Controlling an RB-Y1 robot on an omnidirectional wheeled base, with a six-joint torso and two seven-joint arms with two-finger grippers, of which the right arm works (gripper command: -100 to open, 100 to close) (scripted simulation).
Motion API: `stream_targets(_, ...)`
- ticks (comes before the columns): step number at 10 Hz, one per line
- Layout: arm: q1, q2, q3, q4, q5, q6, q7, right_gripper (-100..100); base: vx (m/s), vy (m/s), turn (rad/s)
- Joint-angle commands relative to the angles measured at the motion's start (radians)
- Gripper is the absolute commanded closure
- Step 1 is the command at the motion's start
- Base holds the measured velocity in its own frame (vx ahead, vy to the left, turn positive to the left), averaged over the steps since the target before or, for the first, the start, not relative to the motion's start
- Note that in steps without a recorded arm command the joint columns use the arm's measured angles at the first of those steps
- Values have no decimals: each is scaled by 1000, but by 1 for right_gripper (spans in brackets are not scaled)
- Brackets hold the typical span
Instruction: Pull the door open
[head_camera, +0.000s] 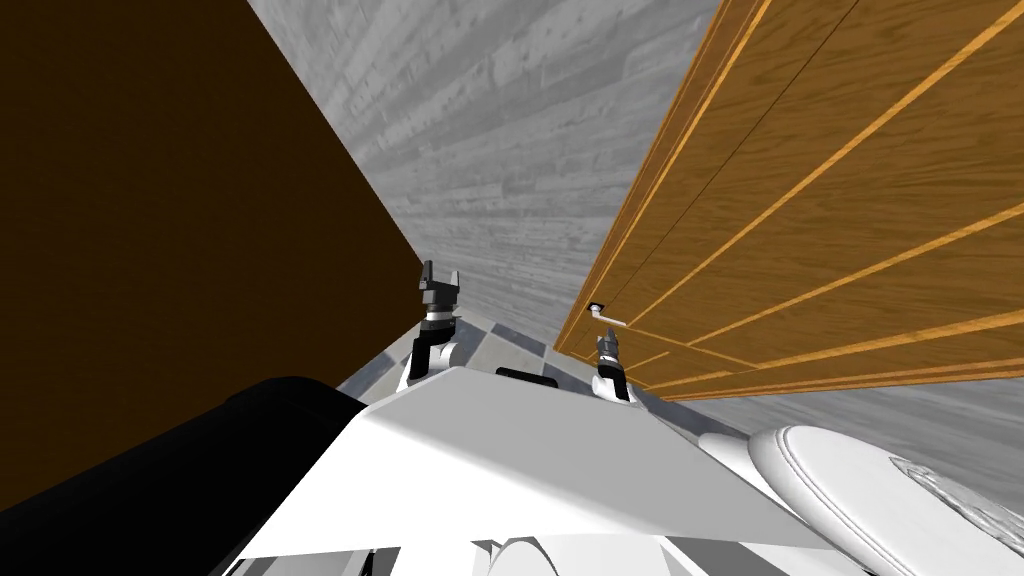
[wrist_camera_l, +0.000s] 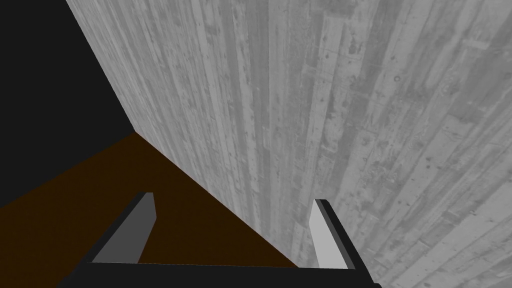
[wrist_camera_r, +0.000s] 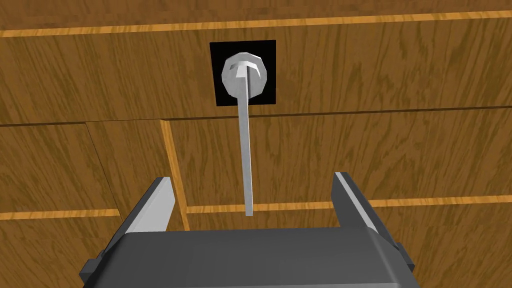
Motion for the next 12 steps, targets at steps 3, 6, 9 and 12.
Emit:
stream_targets(3, 29, -35, -16, -1, -13, -13, -32, -100, 212, -11, 110)
stream_targets(6, 39, -50, -23, 5, -18, -20, -45, -100, 181, -26, 82)
stream_targets(9, 39, -50, -23, 5, -18, -20, -45, 100, -26, 6, -5)
stream_targets(12, 39, -50, -23, 5, -18, -20, -45, 100, -10, 3, 0)
